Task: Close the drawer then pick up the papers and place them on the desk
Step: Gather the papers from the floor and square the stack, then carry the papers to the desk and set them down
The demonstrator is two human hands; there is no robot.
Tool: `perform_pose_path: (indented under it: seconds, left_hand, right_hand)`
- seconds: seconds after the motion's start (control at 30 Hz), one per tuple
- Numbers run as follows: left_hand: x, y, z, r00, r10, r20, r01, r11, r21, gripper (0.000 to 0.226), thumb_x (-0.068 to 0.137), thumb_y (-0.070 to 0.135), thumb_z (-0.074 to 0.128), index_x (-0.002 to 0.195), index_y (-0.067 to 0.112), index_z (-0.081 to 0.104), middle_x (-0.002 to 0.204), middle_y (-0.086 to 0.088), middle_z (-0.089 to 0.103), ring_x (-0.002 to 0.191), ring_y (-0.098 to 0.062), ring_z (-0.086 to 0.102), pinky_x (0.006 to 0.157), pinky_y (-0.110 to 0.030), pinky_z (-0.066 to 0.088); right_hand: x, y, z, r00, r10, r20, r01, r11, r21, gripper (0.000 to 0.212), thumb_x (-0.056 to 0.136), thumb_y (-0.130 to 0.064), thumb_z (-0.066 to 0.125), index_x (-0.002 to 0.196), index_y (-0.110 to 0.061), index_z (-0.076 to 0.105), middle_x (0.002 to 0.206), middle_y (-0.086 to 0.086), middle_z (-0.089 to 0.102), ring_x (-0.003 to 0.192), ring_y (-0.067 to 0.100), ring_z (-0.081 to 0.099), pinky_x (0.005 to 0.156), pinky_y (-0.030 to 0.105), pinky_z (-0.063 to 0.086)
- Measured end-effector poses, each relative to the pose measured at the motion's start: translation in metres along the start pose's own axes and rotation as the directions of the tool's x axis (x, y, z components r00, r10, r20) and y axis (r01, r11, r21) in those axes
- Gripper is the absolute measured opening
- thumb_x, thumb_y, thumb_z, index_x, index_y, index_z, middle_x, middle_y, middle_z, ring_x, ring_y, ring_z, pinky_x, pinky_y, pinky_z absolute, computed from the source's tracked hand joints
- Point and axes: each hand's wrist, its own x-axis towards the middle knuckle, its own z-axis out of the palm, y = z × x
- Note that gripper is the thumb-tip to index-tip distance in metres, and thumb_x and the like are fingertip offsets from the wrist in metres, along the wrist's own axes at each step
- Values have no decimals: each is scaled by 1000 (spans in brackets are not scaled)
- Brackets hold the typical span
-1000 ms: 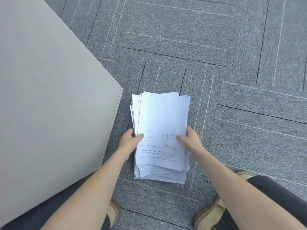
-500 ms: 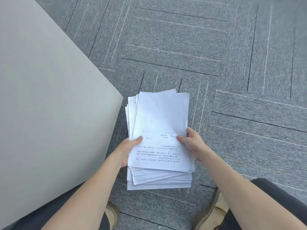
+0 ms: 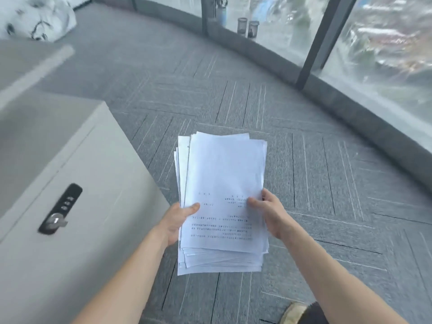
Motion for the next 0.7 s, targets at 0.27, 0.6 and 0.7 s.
perform_pose_path:
  seconds: [0.27, 0.6, 0.7]
  left_hand:
    - [-177, 161, 14, 928, 358, -102, -357, 934, 29, 116, 63, 64, 80, 149, 3, 31, 157, -7, 36, 147, -25, 29, 118, -43, 21]
    - [-465, 261, -14, 654, 721, -227, -706, 690, 158, 62, 78, 42, 78, 126, 10, 54, 136, -7, 60, 116, -21, 57, 106, -36, 39]
    - [-552, 266, -30, 567, 779, -268, -759, 620, 198, 35, 87, 32, 72, 116, 19, 56, 122, 1, 66, 107, -15, 59, 104, -34, 42]
  right_hand:
    - [-131, -186, 20, 940, -337, 55, 336, 941, 41, 44, 74, -30, 77, 93, 1, 52, 91, 12, 53, 85, 29, 52, 75, 48, 43]
    - [-360, -347, 99, 723, -674, 151, 675, 736, 54, 55, 70, -22, 68, 114, 8, 53, 97, 15, 64, 86, 28, 64, 79, 45, 50]
    - [-425, -374, 133, 654, -736, 174, 737, 672, 76, 47, 72, -15, 64, 110, 10, 57, 94, 15, 63, 84, 26, 62, 76, 41, 48]
